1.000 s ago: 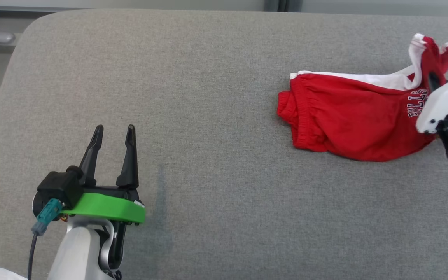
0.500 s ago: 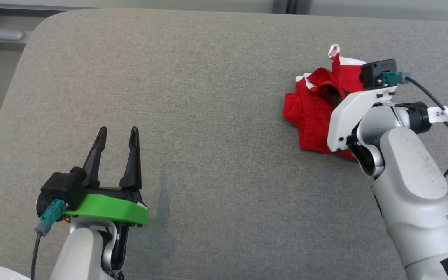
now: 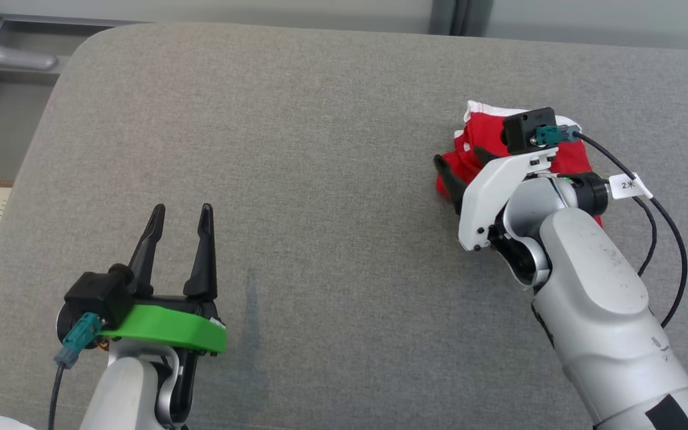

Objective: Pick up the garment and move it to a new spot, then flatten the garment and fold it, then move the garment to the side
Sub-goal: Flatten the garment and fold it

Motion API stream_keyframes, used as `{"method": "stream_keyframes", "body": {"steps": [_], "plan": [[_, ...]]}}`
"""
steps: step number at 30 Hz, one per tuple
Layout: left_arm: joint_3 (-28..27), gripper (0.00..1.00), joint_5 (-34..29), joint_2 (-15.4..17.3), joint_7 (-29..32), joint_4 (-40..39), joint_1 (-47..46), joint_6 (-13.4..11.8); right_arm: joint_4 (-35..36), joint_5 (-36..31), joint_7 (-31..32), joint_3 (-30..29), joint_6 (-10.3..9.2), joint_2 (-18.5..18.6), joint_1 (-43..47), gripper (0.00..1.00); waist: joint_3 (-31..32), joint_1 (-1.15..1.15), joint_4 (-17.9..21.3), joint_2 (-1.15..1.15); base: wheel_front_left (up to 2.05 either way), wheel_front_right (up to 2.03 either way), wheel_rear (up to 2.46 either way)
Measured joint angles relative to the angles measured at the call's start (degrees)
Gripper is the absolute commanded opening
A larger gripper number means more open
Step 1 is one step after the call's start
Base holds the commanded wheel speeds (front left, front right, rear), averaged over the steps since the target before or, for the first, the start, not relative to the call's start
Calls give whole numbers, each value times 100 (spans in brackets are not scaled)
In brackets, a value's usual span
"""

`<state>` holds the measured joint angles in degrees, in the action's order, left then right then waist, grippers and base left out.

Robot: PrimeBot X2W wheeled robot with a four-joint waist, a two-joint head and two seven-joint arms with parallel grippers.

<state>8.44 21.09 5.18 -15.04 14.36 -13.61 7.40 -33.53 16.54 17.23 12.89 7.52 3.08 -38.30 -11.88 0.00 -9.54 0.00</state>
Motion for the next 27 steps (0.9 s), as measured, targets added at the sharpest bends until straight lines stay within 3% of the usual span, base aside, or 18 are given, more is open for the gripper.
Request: {"method": "stream_keyframes", "body": {"steps": [5,10,14,15,16,17,23,27], "plan": [[-20,100,-7,-1,0,19,86,0,962,965,11,227,2,36,230,100,131,0,77,0,0,0,0],[-30,100,-13,1,0,14,168,0,1347,637,87,-478,-3,662,528,100,265,0,201,0,0,0,0],[-16,100,-13,4,0,-11,172,0,1245,207,289,-1110,-3,835,647,100,306,0,284,0,0,0,0],[-14,100,-13,7,0,-22,172,0,1185,125,324,-1223,-3,867,654,57,299,0,293,0,0,0,0],[-10,100,-13,10,0,-42,171,0,1116,36,348,-1314,-3,917,660,23,281,0,300,0,0,0,0],[-5,100,-15,18,0,-57,168,0,1068,-79,360,-1317,-3,999,659,0,255,0,303,0,0,0,0],[19,100,-41,81,0,-78,44,0,426,-268,387,-1321,-3,1145,504,0,66,0,301,0,0,0,0],[20,100,-46,91,0,-69,-38,0,46,44,419,-909,-2,1238,380,0,-30,0,259,0,0,0,0]]}}
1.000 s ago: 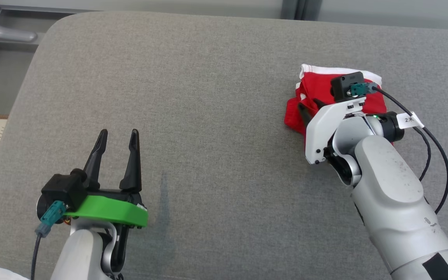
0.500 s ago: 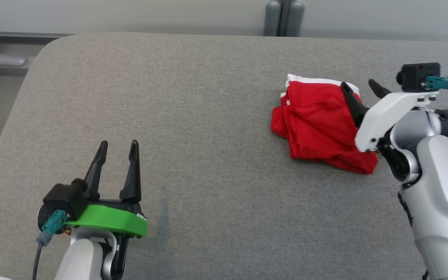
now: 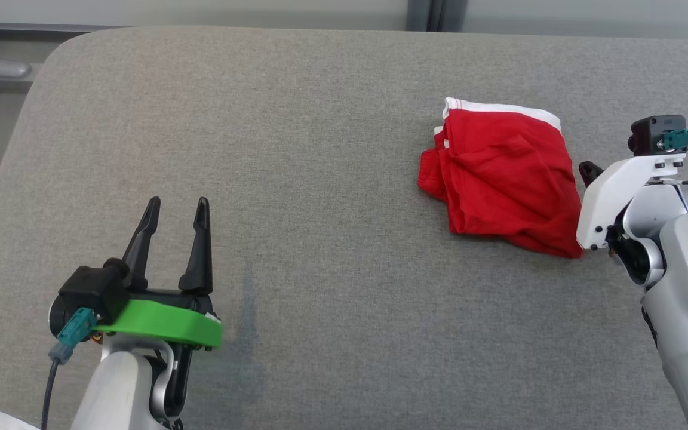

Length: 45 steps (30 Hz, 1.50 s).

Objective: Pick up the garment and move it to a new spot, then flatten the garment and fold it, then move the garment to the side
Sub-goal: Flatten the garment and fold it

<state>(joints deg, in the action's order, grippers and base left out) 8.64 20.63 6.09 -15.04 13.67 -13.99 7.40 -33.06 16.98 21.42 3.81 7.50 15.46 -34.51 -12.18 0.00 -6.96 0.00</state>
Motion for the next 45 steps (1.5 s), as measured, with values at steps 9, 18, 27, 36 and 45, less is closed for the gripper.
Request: {"method": "stream_keyframes", "body": {"steps": [9,18,27,36,45], "plan": [[-138,100,-11,13,0,11,-43,0,431,1250,435,1099,-2,56,232,0,9,0,-6,0,0,0,0],[-202,100,-29,-2,0,15,-18,0,1883,2363,1135,2425,-1,316,879,0,37,0,122,0,0,0,0],[-236,100,-30,-12,0,129,-7,0,2524,2036,-7,2009,-1,241,1189,100,178,0,134,0,0,0,0],[-635,100,-119,-69,0,308,218,0,2604,531,-1655,136,-2,-559,2053,100,515,0,239,0,0,0,0],[-798,100,-219,-112,0,439,479,0,2496,-689,-2296,-488,-1,-676,2522,100,889,0,477,0,0,0,0]]}}
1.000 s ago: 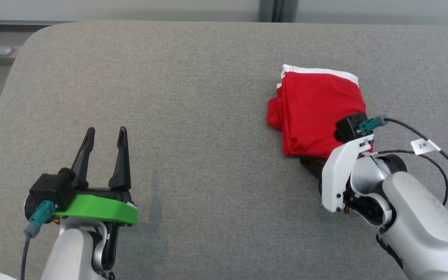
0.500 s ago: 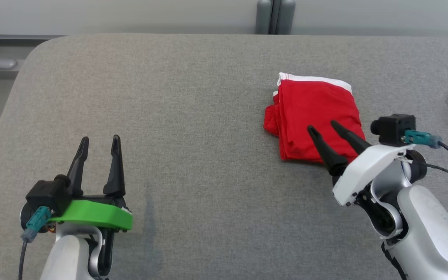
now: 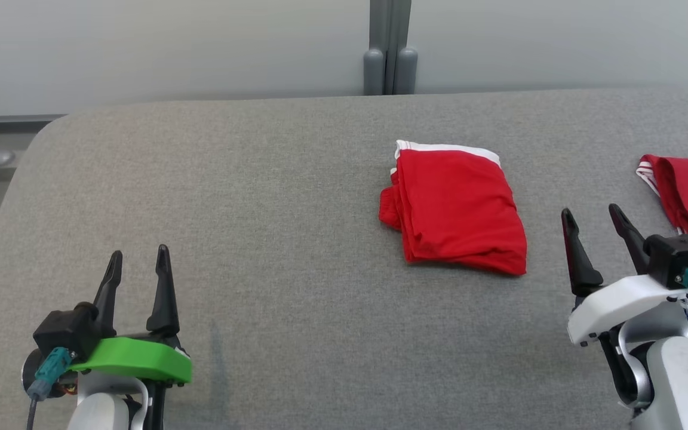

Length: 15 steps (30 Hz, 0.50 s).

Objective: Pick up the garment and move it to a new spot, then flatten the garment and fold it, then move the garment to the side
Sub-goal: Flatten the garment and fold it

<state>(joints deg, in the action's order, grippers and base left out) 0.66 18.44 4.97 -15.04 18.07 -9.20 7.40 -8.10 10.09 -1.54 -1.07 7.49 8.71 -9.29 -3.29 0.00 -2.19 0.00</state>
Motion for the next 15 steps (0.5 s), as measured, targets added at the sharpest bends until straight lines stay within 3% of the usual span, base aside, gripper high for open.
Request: {"method": "stream_keyframes", "body": {"steps": [15], "plan": [[-73,100,-43,-54,0,91,254,0,-768,-229,-506,-144,0,-56,117,100,360,0,279,0,0,0,0]]}}
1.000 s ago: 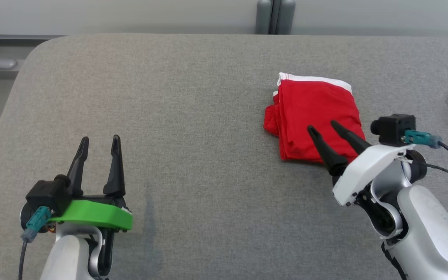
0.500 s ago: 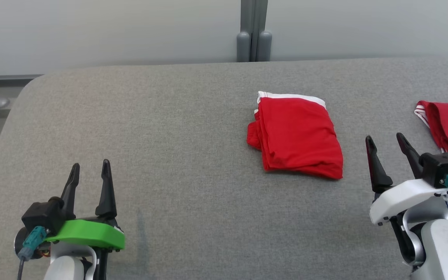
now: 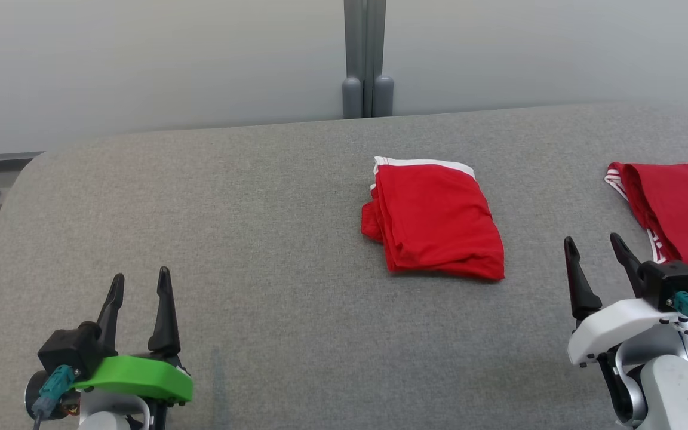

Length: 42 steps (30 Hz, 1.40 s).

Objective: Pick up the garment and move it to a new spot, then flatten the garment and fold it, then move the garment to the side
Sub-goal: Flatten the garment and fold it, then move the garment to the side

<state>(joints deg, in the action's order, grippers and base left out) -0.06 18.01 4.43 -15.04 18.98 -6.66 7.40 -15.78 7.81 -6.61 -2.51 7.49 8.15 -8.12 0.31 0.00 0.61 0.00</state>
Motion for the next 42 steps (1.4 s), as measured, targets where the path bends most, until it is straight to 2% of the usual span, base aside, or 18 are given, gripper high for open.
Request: {"method": "stream_keyframes", "body": {"steps": [5,20,24,29,35,38,42], "plan": [[-9,100,-8,-19,0,7,16,0,-21,10,-14,163,1,35,-90,100,-21,0,17,0,0,0,0],[11,100,-51,-29,0,15,14,0,-55,11,-15,160,0,40,-151,100,-75,0,-30,0,0,0,0],[35,100,-53,-29,0,-27,-7,0,-68,116,183,226,0,66,-315,100,-155,0,-62,0,0,0,0],[118,100,-52,-21,0,-166,-133,0,-321,669,1158,332,0,127,-1051,100,-359,0,-134,0,0,0,0],[260,100,-62,-7,0,-382,-389,0,-1021,1147,2604,242,0,325,-2153,100,-750,0,-277,0,0,0,0],[346,100,-60,-5,0,-466,-527,0,-1474,1229,3132,52,0,352,-2626,100,-967,0,-384,0,0,0,0],[386,100,-62,-2,0,-566,-659,0,-2022,1262,3540,-105,0,303,-3071,100,-1250,0,-560,0,0,0,0]]}}
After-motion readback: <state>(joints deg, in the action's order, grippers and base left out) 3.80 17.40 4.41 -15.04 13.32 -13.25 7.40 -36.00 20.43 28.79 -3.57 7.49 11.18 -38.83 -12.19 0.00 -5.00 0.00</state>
